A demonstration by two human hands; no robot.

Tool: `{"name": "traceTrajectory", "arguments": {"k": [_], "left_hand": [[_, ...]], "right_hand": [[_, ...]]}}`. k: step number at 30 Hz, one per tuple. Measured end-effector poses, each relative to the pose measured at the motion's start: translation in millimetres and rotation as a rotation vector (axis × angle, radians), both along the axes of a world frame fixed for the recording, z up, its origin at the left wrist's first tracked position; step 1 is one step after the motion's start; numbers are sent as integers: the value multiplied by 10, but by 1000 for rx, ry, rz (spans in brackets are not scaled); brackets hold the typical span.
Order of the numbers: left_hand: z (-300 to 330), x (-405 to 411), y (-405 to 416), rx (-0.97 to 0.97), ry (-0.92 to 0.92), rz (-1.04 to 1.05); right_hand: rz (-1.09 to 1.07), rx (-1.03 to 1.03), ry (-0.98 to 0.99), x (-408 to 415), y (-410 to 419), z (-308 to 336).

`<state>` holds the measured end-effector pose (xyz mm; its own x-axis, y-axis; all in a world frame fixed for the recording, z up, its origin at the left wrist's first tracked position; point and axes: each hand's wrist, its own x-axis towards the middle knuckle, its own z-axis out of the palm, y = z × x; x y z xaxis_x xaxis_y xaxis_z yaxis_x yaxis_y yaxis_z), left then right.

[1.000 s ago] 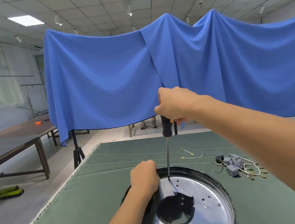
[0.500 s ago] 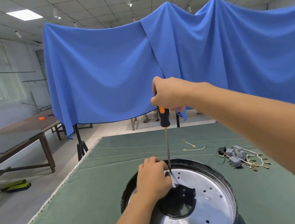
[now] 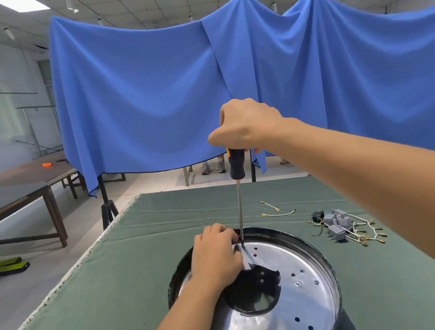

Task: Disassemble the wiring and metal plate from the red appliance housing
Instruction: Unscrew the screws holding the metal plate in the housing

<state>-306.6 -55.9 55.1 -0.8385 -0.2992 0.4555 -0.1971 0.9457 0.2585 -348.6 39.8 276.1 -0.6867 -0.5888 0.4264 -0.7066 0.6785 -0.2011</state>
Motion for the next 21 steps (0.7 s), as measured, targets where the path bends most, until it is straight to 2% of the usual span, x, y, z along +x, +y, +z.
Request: {"name": "traceTrajectory", "arguments": {"k": [4,9,11,15,21], "left_hand": [[9,8,2,-25,-14,1],[7,0,13,-36,-14,5],[-1,-3,11,-39,-15,8],[2,-2,11,-39,-22,9],[24,7,28,-42,-29,12]], "right_hand": [[-79,-12,186,-25,-39,-63],[24,60,-63,34,-56,64],[-12,110,-20,55,-53,85],[-59,77,176,29,-82,-1],[-24,170,111,70,-92,44]]}}
